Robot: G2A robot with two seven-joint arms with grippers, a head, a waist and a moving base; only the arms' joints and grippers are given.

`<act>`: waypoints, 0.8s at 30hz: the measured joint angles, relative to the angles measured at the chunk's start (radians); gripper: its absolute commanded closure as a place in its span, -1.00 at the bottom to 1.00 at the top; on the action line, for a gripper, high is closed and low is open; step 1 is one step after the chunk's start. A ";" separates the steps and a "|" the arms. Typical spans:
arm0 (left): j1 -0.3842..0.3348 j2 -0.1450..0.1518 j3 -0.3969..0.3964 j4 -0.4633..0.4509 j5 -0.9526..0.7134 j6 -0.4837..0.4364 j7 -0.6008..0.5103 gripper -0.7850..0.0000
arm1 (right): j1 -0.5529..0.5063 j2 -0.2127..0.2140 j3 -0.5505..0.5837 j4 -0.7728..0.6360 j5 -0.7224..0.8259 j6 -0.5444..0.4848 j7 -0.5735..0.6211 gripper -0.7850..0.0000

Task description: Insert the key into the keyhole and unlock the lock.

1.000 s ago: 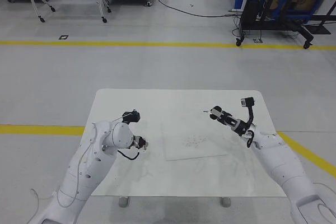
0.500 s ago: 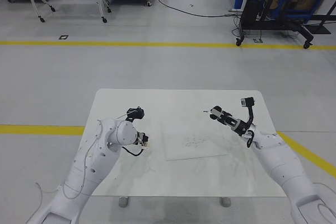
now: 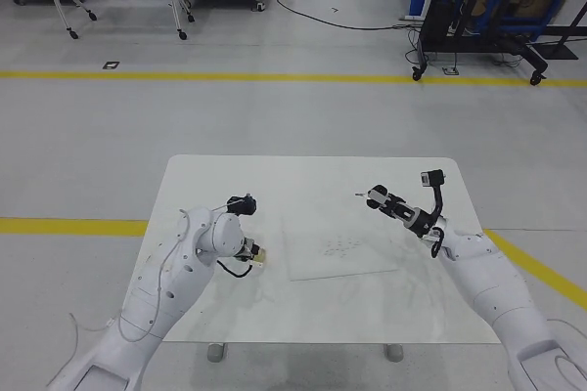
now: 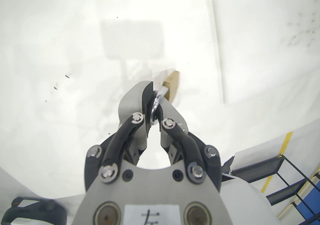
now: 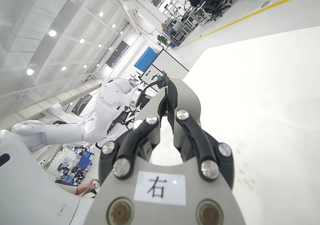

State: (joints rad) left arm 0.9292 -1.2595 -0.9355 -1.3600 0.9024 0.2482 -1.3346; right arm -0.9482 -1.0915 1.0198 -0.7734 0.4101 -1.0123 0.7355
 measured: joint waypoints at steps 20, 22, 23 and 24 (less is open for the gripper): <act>0.099 -0.008 -0.111 -0.096 -0.299 -0.351 0.616 1.00 | 0.000 0.000 0.000 0.000 0.000 0.000 0.000 1.00; 0.070 -0.022 -0.091 -0.033 -0.384 -0.420 0.673 1.00 | 0.000 0.000 0.000 0.000 0.000 0.000 0.000 1.00; 0.052 -0.029 -0.080 0.002 -0.421 -0.452 0.693 1.00 | 0.000 0.000 0.000 0.000 0.000 0.000 0.000 1.00; 0.032 -0.036 -0.068 0.041 -0.459 -0.485 0.711 1.00 | 0.000 0.000 0.000 0.000 0.000 0.000 0.000 1.00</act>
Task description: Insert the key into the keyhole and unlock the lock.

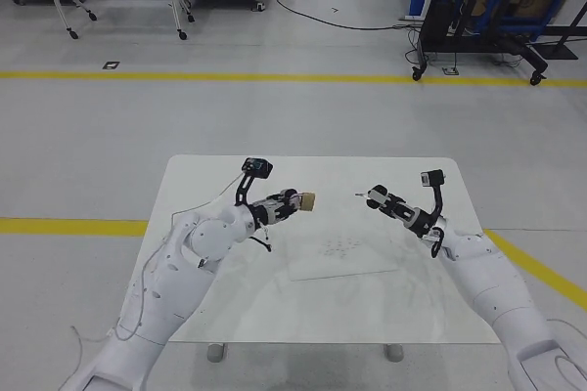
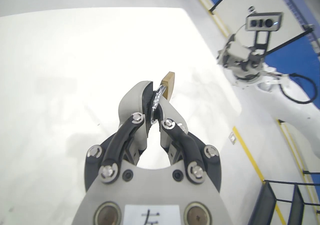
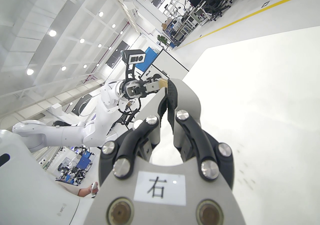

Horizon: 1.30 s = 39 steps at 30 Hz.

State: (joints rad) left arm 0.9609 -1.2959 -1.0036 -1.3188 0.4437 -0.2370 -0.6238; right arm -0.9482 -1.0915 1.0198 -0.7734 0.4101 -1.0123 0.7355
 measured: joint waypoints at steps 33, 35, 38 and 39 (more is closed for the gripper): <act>-0.193 -0.137 0.144 0.486 -0.631 -0.300 -0.055 1.00 | 0.033 -0.085 -0.064 -0.006 0.132 0.121 -0.240 1.00; -0.196 -0.146 0.143 0.510 -0.712 -0.284 -0.096 1.00 | 0.040 -0.097 -0.072 0.007 0.145 0.104 -0.244 1.00; -0.221 -0.160 0.146 0.555 -0.801 -0.256 -0.156 1.00 | 0.046 -0.105 -0.065 0.034 0.183 0.089 -0.240 1.00; -0.233 -0.163 0.147 0.568 -0.808 -0.258 -0.169 1.00 | 0.047 -0.106 -0.063 0.039 0.189 0.088 -0.239 1.00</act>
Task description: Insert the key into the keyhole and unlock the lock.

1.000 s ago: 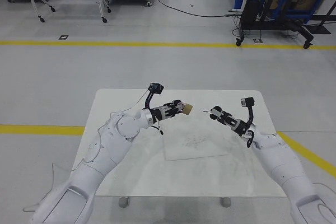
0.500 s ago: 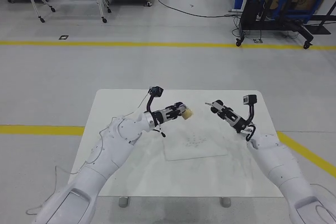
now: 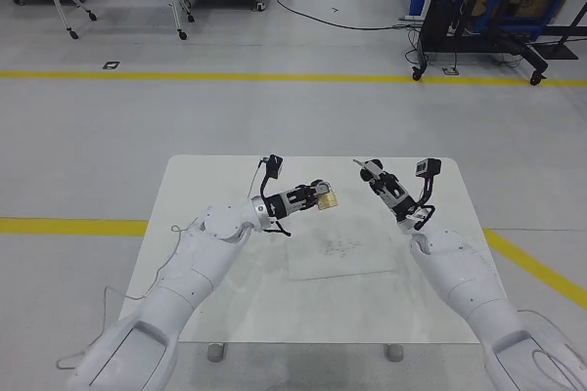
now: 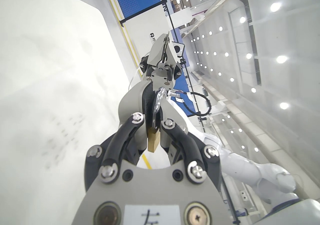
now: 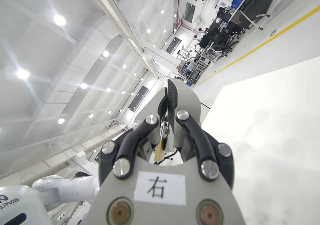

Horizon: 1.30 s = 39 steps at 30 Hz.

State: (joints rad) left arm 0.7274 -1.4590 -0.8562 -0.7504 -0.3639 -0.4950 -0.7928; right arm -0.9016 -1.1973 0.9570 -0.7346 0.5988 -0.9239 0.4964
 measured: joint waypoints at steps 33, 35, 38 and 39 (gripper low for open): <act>-0.187 -0.166 0.076 0.388 -0.269 0.494 -0.113 1.00 | -0.110 0.040 0.116 -0.266 -0.153 0.527 -0.197 1.00; -0.186 -0.166 0.076 0.387 -0.268 0.494 -0.113 1.00 | -0.110 0.040 0.116 -0.266 -0.153 0.527 -0.197 1.00; -0.168 -0.162 0.064 0.371 -0.279 0.487 -0.086 1.00 | -0.113 0.040 0.119 -0.271 -0.152 0.527 -0.200 1.00; -0.161 -0.160 0.056 0.364 -0.285 0.482 -0.073 1.00 | -0.118 0.040 0.125 -0.282 -0.147 0.527 -0.202 1.00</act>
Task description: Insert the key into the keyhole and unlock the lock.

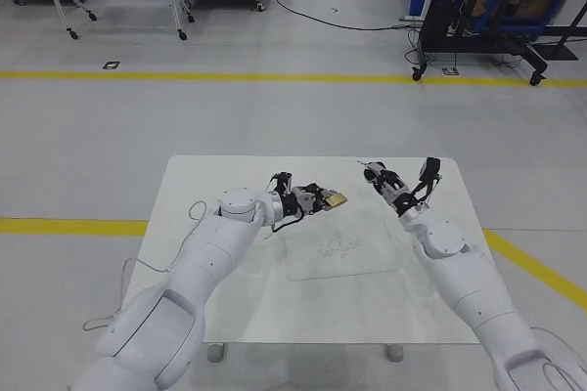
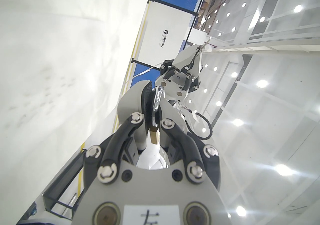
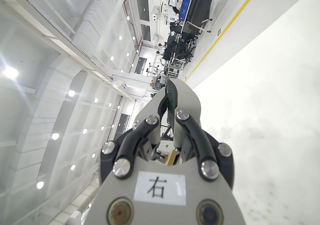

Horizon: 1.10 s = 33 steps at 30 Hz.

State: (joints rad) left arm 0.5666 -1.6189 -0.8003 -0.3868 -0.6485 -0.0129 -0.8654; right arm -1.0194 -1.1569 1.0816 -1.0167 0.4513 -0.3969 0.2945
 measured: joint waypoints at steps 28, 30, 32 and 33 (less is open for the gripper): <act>0.118 0.034 -0.128 -0.200 -0.001 -0.172 0.113 1.00 | -0.401 0.017 0.075 -0.571 -0.352 0.120 -0.264 1.00; 0.121 0.035 -0.127 -0.211 0.021 -0.171 0.121 1.00 | -0.396 0.013 0.069 -0.568 -0.344 0.137 -0.266 1.00; 0.126 0.036 -0.128 -0.221 0.033 -0.167 0.127 1.00 | -0.390 0.009 0.065 -0.565 -0.337 0.150 -0.266 1.00; 0.127 0.037 -0.128 -0.224 0.039 -0.165 0.129 1.00 | -0.388 0.008 0.064 -0.563 -0.337 0.154 -0.267 1.00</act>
State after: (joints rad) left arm 0.6941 -1.5818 -0.9284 -0.6110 -0.6099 -0.1782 -0.7361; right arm -1.4077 -1.1488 1.1458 -1.5798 0.1144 -0.2424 0.0280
